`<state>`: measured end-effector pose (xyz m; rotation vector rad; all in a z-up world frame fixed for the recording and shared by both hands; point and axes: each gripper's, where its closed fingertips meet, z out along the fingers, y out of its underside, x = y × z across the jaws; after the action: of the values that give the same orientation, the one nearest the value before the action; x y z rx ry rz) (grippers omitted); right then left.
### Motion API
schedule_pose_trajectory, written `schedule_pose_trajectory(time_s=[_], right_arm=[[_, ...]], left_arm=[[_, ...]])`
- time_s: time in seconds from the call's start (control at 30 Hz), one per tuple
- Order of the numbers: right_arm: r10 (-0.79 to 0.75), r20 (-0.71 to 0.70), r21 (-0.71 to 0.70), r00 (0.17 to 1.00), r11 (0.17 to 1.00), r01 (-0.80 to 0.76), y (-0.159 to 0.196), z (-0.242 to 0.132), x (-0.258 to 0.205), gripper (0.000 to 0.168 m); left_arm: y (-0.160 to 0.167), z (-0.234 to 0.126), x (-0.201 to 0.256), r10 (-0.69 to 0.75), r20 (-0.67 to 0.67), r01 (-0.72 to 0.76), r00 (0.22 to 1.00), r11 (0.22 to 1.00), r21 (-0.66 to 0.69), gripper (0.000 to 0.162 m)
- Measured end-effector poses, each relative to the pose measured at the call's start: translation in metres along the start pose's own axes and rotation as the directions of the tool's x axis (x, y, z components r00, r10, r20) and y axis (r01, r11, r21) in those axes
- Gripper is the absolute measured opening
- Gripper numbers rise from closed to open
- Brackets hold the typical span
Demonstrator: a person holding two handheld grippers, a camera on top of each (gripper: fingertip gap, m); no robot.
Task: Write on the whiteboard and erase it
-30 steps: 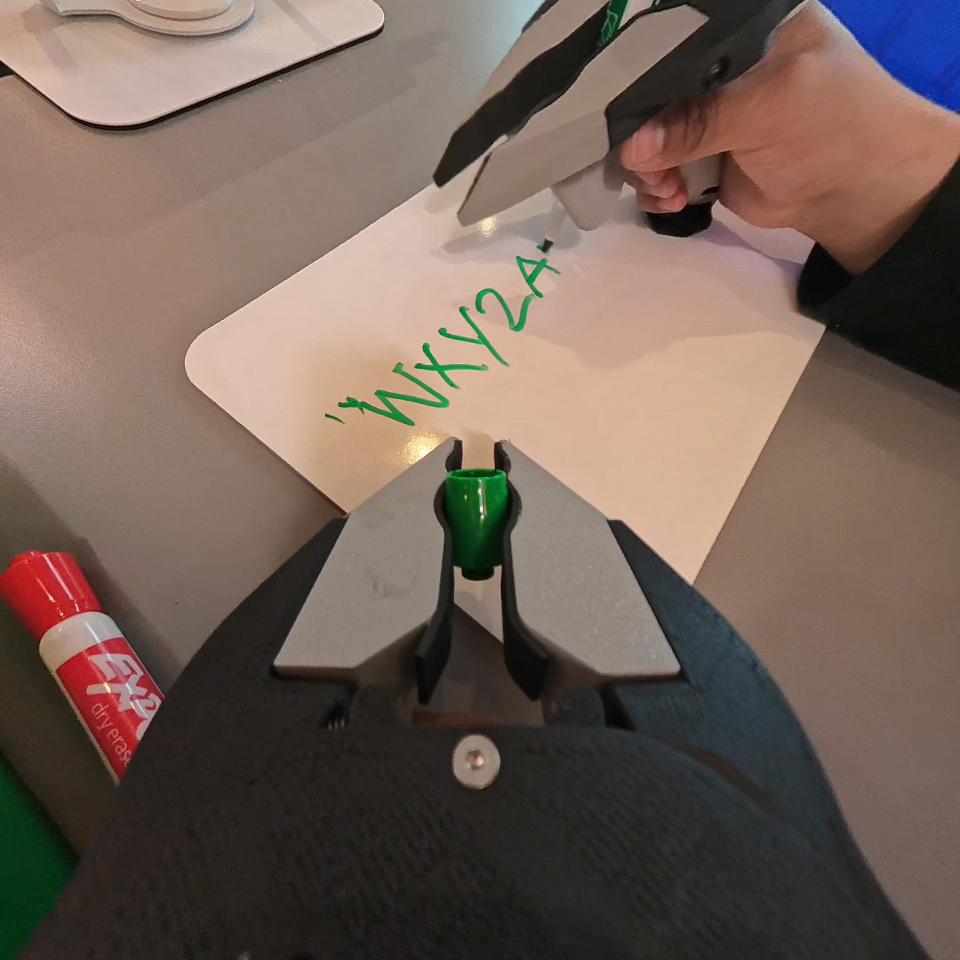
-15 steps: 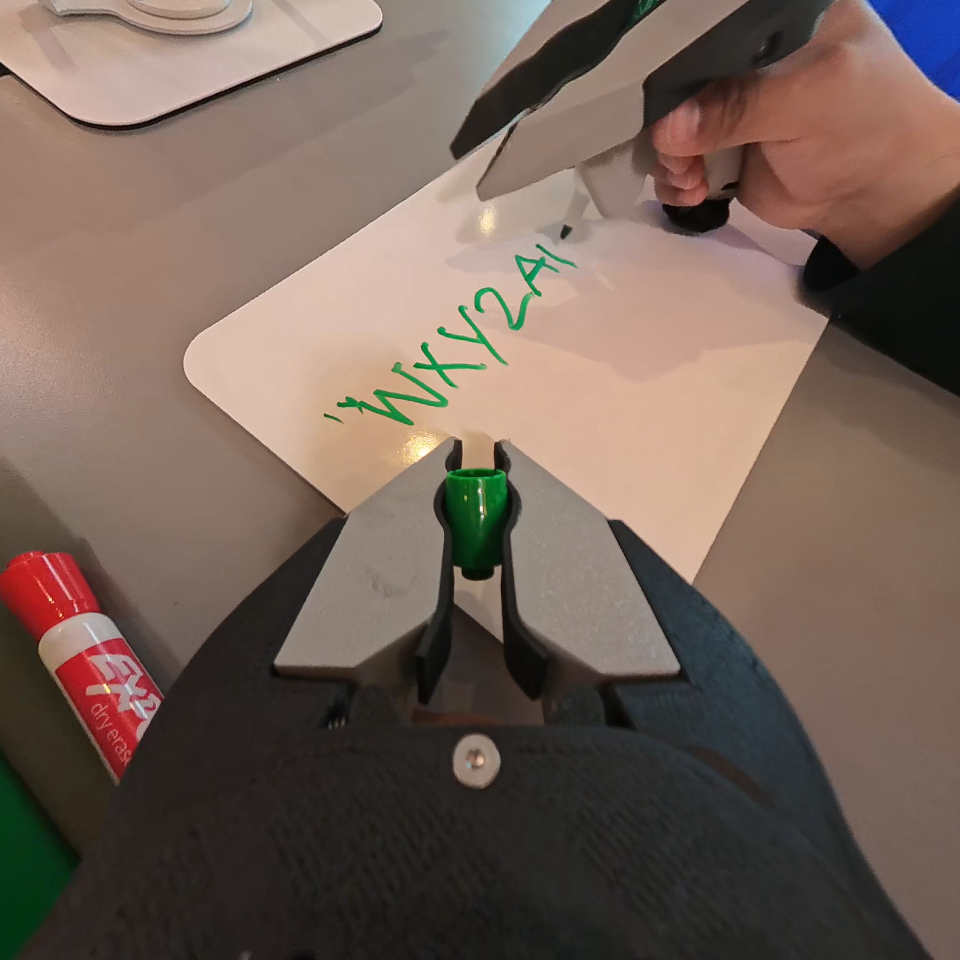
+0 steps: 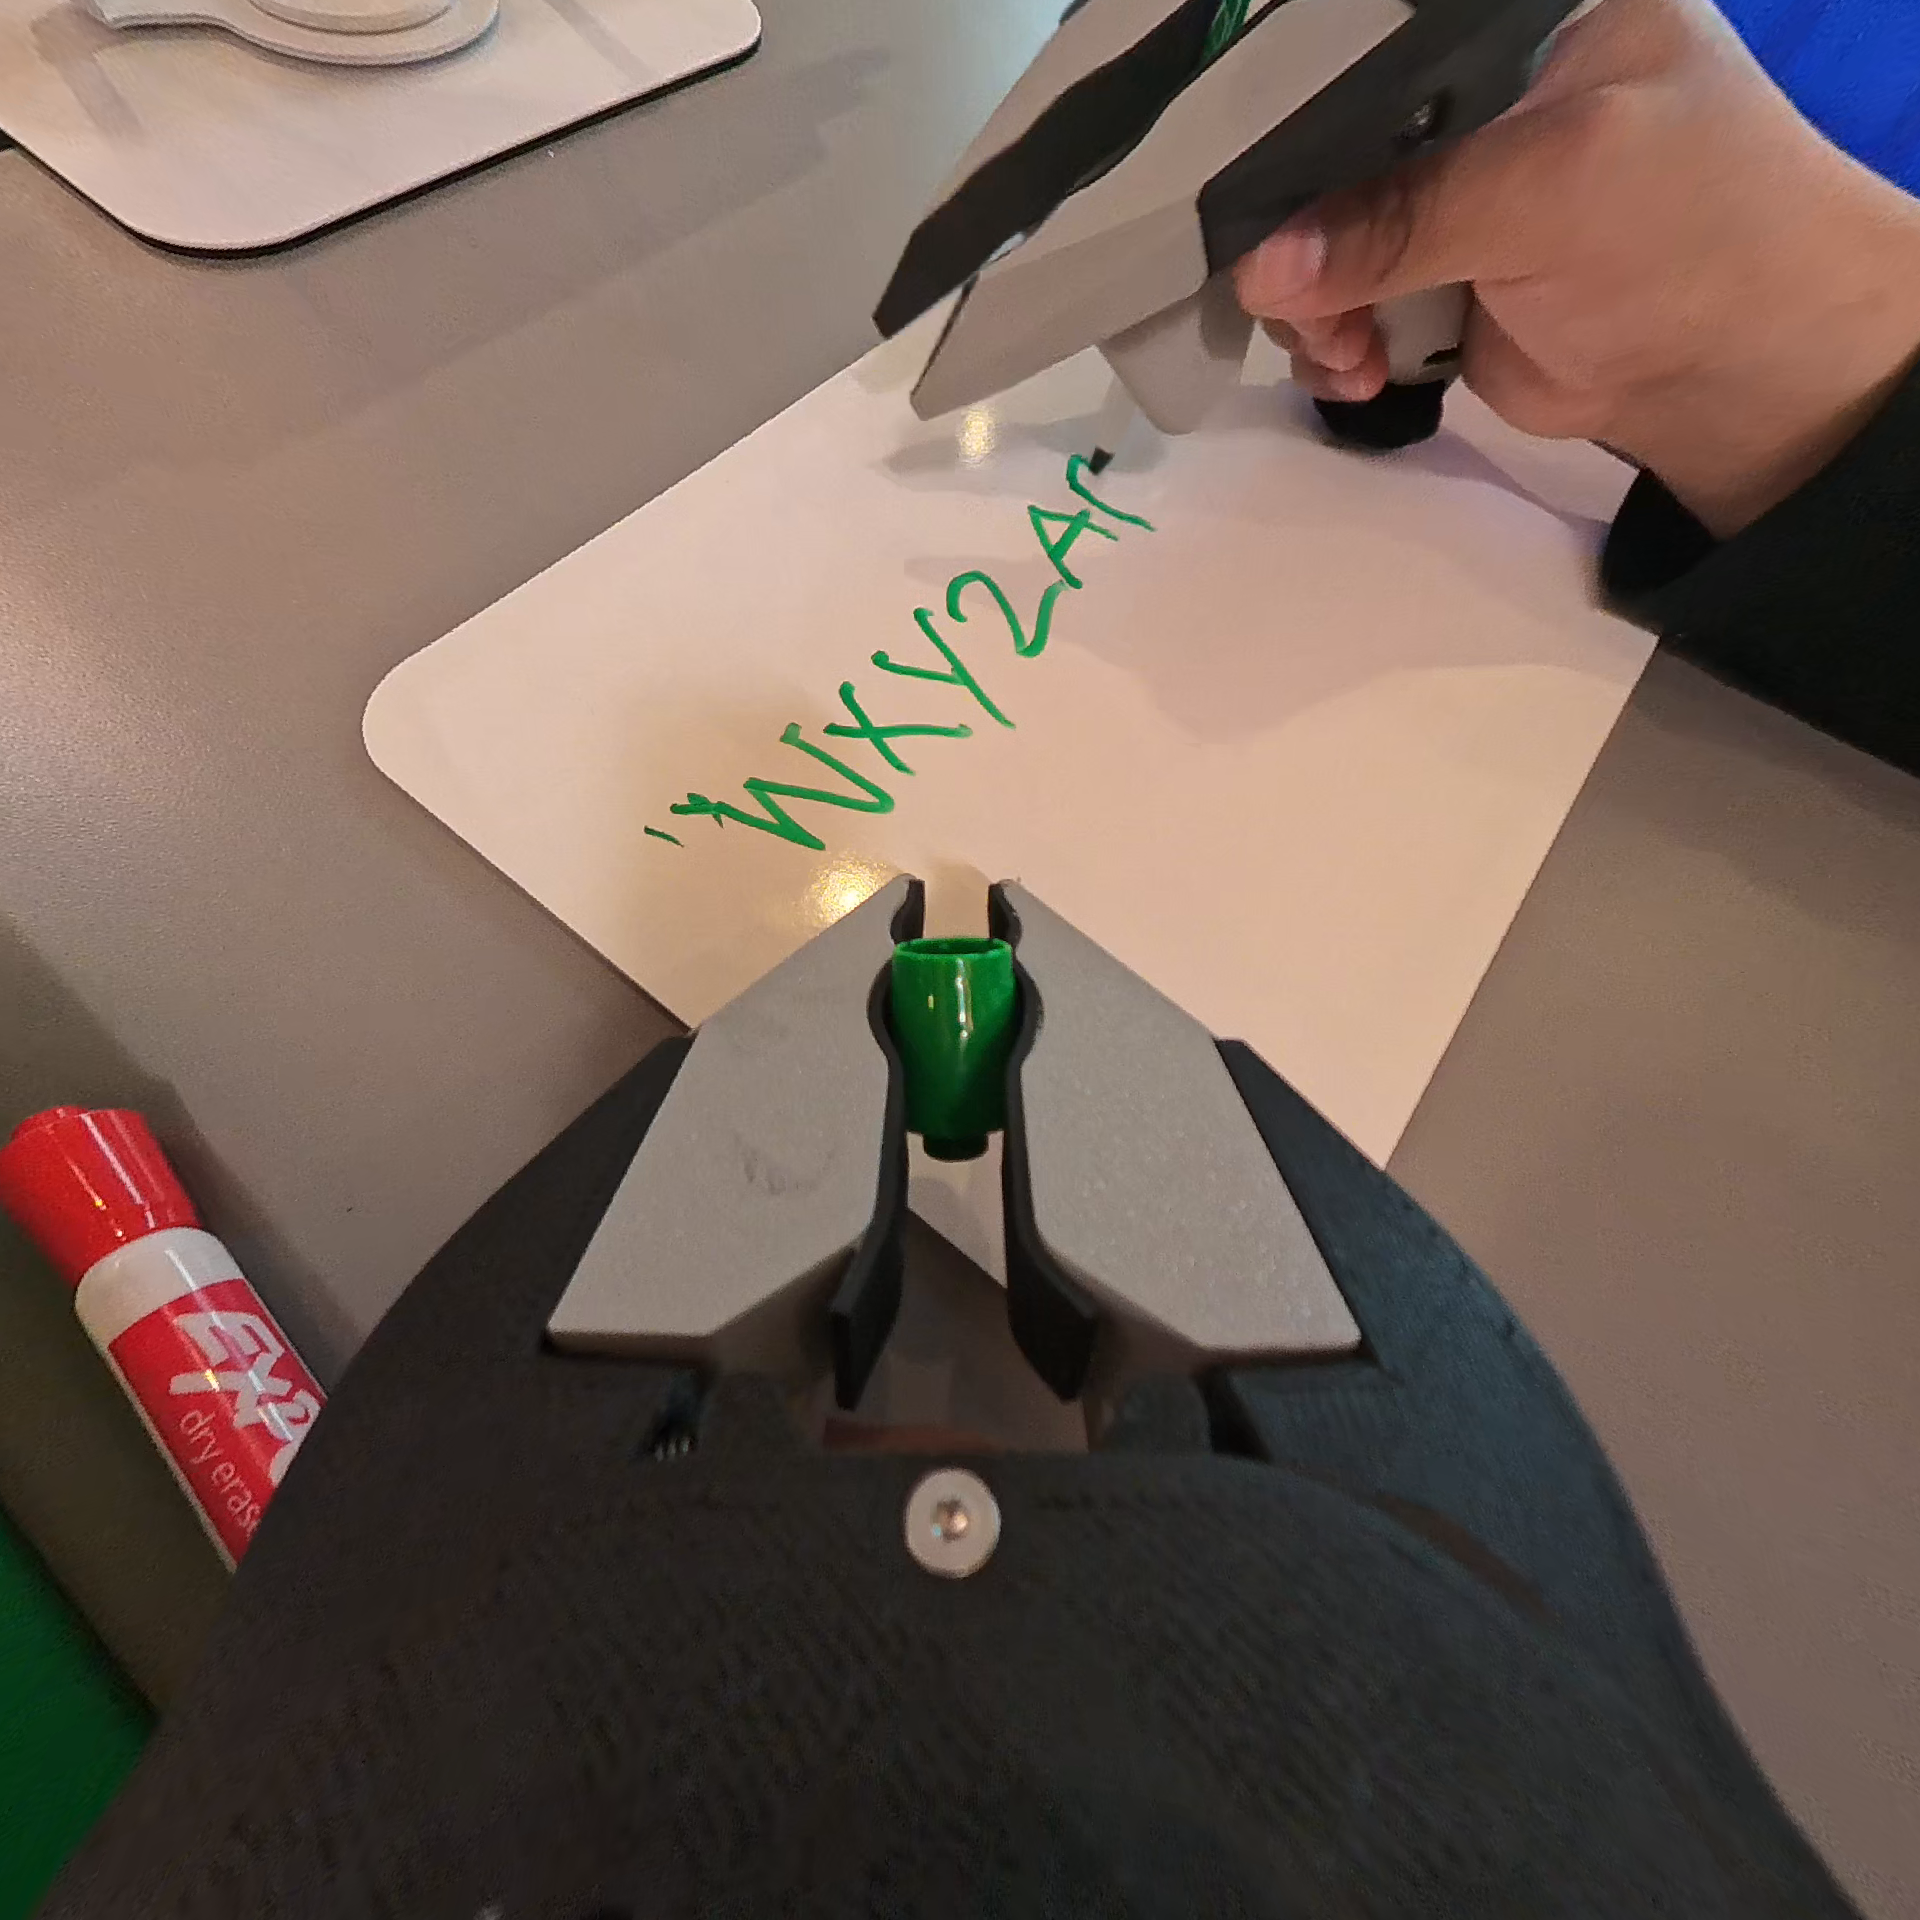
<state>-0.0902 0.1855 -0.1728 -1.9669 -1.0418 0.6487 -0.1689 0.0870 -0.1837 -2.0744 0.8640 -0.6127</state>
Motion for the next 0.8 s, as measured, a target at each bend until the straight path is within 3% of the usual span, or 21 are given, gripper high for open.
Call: schedule_pose_trajectory(time_s=[0.1, 0.3, 0.47, 0.57, 0.8], right_arm=[[-0.005, 0.072, -0.005, 0.997, 1.000, 0.006, 0.001, 0.001, -0.016, 0.028], [-0.038, -0.038, -0.071, 0.999, 0.997, 0.035, 0.007, -0.003, -0.002, 0.028], [-0.013, 0.051, -0.090, 0.999, 0.996, 0.018, 0.013, -0.007, -0.020, 0.028], [-0.054, 0.026, -0.081, 0.998, 0.995, 0.056, 0.009, -0.002, -0.024, 0.028], [0.059, 0.207, 0.165, 0.977, 0.982, -0.094, -0.029, -0.025, -0.039, 0.028]], left_arm=[[0.000, 0.000, 0.000, 0.002, 0.000, -0.002, 1.000, 1.000, -0.002, 0.010], [-0.001, 0.000, 0.000, -0.001, 0.001, 0.001, 1.000, 1.000, 0.002, 0.010], [0.000, 0.000, 0.000, 0.000, 0.000, 0.000, 1.000, 1.000, -0.001, 0.010], [0.000, 0.000, 0.000, 0.000, 0.000, 0.000, 1.000, 1.000, -0.001, 0.010], [-0.002, -0.001, 0.003, 0.013, -0.012, -0.013, 1.000, 1.000, 0.014, 0.009]])
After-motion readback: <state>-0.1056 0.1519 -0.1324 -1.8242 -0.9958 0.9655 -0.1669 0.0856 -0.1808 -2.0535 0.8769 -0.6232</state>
